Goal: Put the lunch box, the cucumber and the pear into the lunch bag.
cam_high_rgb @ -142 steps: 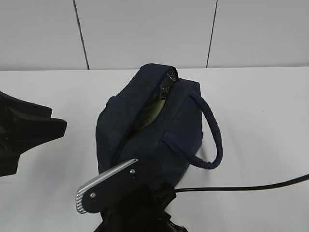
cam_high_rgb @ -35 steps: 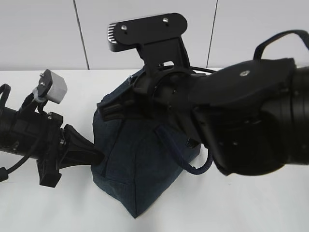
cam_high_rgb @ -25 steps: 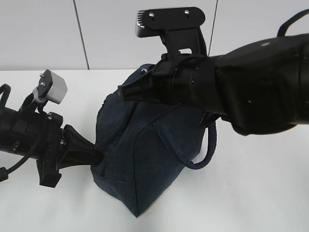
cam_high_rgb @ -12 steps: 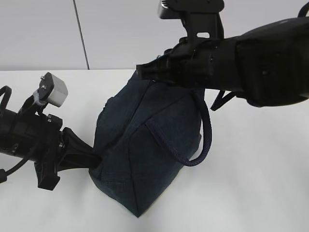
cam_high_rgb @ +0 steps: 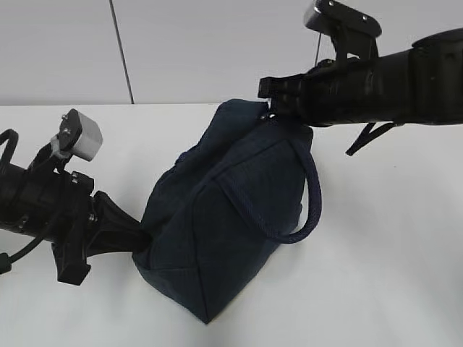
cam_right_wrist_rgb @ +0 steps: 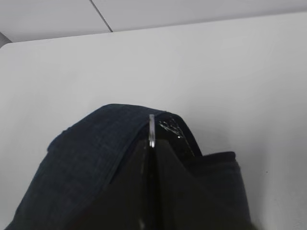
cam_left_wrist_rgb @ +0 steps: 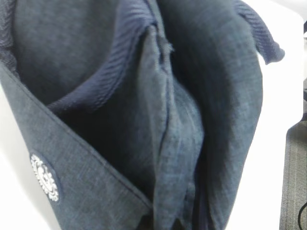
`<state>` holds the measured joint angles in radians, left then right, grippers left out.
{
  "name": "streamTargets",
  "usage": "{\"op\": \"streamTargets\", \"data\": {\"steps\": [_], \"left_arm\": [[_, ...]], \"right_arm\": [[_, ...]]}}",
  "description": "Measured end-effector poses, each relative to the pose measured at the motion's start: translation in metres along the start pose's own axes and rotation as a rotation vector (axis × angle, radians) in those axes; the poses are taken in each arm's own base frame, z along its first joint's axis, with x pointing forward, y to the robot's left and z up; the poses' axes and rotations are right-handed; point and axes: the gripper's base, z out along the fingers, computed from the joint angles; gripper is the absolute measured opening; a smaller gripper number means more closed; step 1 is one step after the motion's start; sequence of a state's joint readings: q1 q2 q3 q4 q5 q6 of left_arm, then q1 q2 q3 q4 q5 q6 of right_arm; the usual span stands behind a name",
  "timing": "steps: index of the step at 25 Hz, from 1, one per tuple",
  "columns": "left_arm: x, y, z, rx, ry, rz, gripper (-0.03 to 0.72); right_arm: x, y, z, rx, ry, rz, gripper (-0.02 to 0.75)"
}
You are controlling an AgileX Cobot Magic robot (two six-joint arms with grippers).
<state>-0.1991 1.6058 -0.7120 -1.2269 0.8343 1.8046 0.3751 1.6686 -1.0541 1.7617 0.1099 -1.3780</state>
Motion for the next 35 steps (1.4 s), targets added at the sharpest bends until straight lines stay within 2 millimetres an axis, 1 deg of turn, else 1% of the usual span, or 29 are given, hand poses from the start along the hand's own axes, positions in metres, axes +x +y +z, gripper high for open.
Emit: {"op": "streamTargets", "data": {"steps": [1, 4, 7, 12, 14, 20, 26, 28, 33, 35], "left_arm": [[0.000, 0.000, 0.000, -0.004, 0.001, 0.000, 0.001], [0.000, 0.001, 0.000, -0.010, 0.000, -0.002, 0.001], [0.000, 0.001, 0.000, -0.016, 0.001, -0.002, 0.001], [0.000, 0.002, 0.001, -0.033, 0.004, -0.003, 0.001], [0.000, 0.003, 0.001, -0.040, 0.006, -0.003, 0.001], [0.000, 0.004, 0.001, -0.054, 0.008, -0.008, 0.001], [-0.001, 0.005, 0.001, -0.057, -0.005, -0.023, 0.004], [-0.002, 0.005, 0.001, -0.060, -0.018, -0.038, 0.032], [-0.005, 0.006, 0.001, -0.071, -0.058, -0.078, 0.187], [-0.006, 0.007, 0.001, -0.075, -0.067, -0.087, 0.227]], "right_arm": [[0.000, -0.009, 0.004, -0.003, 0.007, 0.034, 0.000], [-0.001, -0.026, 0.012, -0.022, 0.020, 0.081, 0.000], [-0.009, -0.033, 0.015, -0.047, 0.006, 0.095, 0.000], [-0.024, -0.031, 0.021, -0.070, -0.030, 0.089, 0.000], [-0.027, -0.032, 0.027, -0.079, -0.031, 0.088, 0.000], [-0.022, -0.037, 0.046, -0.079, -0.007, 0.112, 0.000], [-0.022, -0.035, 0.047, -0.128, 0.001, 0.118, 0.000], [-0.023, -0.034, 0.047, -0.146, 0.003, 0.121, 0.000], [-0.021, -0.031, 0.047, -0.190, 0.017, 0.102, 0.000], [-0.021, -0.028, 0.046, -0.222, 0.025, 0.091, 0.000]]}}
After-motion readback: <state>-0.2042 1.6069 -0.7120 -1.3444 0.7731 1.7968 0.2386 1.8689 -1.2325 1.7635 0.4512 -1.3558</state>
